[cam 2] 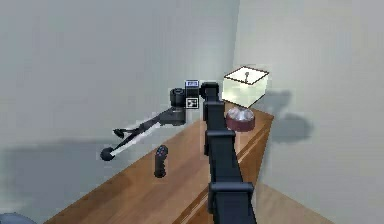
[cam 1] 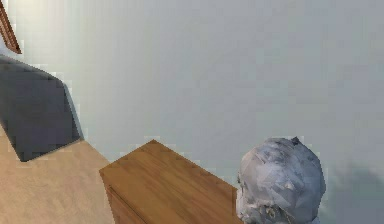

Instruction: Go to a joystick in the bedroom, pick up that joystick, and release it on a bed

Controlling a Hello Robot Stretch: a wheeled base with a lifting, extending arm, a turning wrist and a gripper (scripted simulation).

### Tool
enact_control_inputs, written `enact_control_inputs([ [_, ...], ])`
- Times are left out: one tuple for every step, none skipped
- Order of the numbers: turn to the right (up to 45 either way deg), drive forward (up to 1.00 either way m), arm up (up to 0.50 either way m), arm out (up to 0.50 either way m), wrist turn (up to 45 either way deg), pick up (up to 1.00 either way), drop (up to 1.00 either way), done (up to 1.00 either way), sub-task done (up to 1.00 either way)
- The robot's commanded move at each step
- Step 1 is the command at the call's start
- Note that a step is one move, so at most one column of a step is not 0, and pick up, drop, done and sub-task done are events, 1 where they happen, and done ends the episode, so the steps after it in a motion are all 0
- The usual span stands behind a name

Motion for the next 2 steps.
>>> enact_control_inputs([
  [0.0,0.0,0.0,0.0,45.0,0.0,0.0,0.0,0.0],
  [0.0,0.0,0.0,0.0,6.0,0.0,0.0,0.0,0.0],
])
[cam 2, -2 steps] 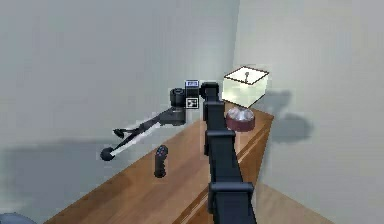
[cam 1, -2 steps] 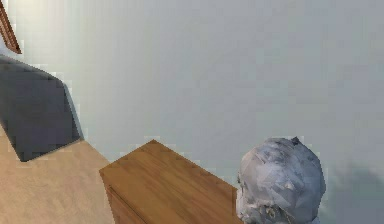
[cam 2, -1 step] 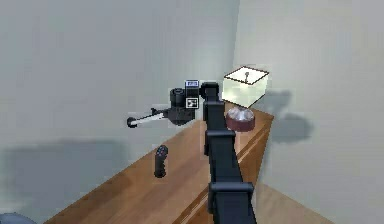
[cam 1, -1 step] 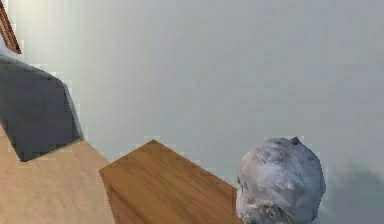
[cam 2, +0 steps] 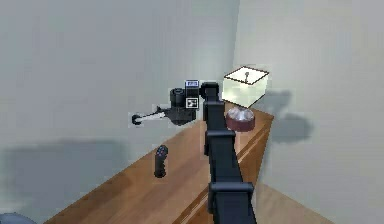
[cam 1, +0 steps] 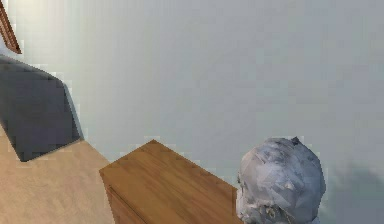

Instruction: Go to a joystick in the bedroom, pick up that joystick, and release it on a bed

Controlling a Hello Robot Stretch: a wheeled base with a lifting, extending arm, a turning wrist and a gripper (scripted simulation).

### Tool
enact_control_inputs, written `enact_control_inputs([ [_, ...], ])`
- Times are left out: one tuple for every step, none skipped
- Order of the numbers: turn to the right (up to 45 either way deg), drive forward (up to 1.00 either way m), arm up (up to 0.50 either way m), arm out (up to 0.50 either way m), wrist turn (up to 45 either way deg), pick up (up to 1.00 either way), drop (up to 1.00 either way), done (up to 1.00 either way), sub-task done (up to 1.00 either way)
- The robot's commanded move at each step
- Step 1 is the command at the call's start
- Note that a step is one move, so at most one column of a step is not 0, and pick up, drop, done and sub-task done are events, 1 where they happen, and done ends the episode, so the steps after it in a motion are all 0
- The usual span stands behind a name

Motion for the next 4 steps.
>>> enact_control_inputs([
  [0.0,0.0,-0.3,0.0,0.0,0.0,0.0,0.0,0.0],
  [0.0,0.0,0.0,0.0,0.0,1.0,0.0,0.0,0.0],
  [0.0,0.0,0.1,0.0,0.0,0.0,0.0,0.0,0.0],
  [0.0,0.0,0.28,0.0,0.0,0.0,0.0,0.0,0.0],
])
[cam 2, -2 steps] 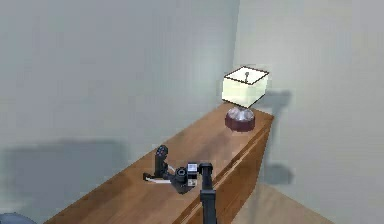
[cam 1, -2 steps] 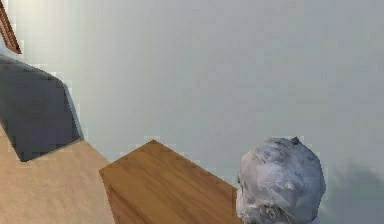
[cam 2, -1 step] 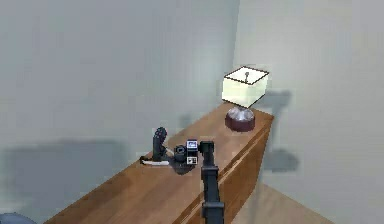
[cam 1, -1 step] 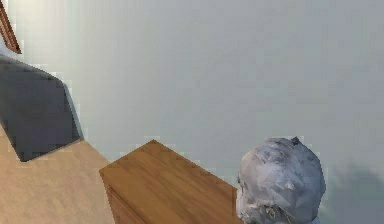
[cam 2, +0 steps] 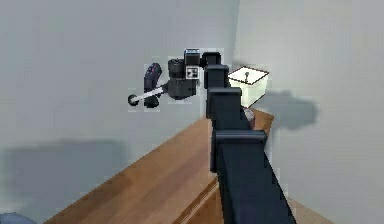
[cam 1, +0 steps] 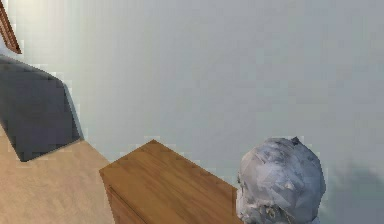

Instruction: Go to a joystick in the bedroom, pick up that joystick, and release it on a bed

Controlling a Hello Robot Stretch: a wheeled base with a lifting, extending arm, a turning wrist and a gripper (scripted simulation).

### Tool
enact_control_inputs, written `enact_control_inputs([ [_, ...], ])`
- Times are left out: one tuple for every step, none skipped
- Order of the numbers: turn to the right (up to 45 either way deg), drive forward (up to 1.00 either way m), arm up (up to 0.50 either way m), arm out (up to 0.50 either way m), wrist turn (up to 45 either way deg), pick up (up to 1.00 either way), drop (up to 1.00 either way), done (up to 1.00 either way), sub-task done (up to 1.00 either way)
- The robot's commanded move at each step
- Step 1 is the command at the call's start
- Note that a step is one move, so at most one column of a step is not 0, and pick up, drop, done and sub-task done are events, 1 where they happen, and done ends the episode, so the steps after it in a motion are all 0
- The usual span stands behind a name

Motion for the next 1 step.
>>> enact_control_inputs([
  [0.0,0.0,0.0,0.0,-45.0,0.0,0.0,0.0,0.0],
])
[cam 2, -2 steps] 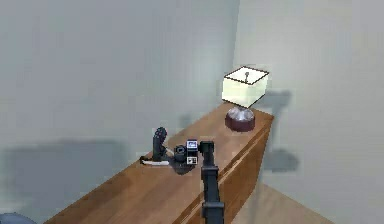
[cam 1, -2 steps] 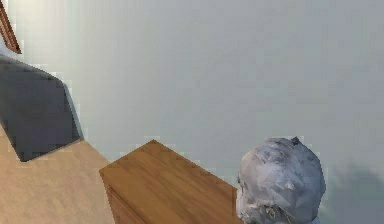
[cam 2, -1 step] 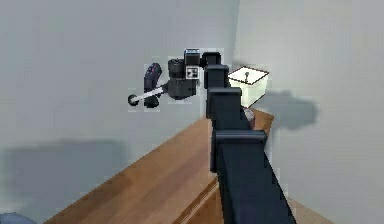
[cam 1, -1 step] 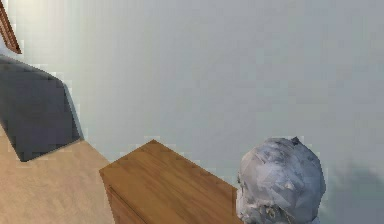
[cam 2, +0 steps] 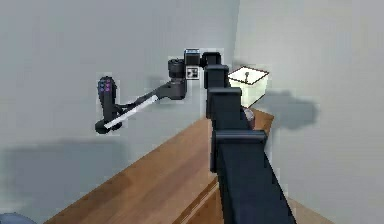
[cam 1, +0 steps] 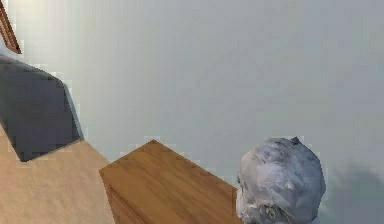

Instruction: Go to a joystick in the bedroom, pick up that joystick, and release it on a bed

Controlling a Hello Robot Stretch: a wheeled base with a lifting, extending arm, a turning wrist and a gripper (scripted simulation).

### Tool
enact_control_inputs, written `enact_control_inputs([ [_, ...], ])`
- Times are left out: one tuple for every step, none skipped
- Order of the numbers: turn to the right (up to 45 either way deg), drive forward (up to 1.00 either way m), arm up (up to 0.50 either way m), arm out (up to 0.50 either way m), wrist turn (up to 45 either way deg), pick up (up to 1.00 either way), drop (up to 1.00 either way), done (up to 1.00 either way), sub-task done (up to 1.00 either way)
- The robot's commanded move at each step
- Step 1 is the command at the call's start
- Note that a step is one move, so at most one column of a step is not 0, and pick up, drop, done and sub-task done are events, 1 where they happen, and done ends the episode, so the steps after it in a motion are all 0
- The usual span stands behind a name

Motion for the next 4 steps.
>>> enact_control_inputs([
  [0.0,0.0,0.0,0.0,-45.0,0.0,0.0,0.0,0.0],
  [0.0,0.0,0.0,-0.36,0.0,0.0,0.0,0.0,0.0],
  [-45.0,0.0,0.0,0.0,0.0,0.0,0.0,0.0,0.0],
  [-45.0,0.0,0.0,0.0,0.0,0.0,0.0,0.0,0.0],
])
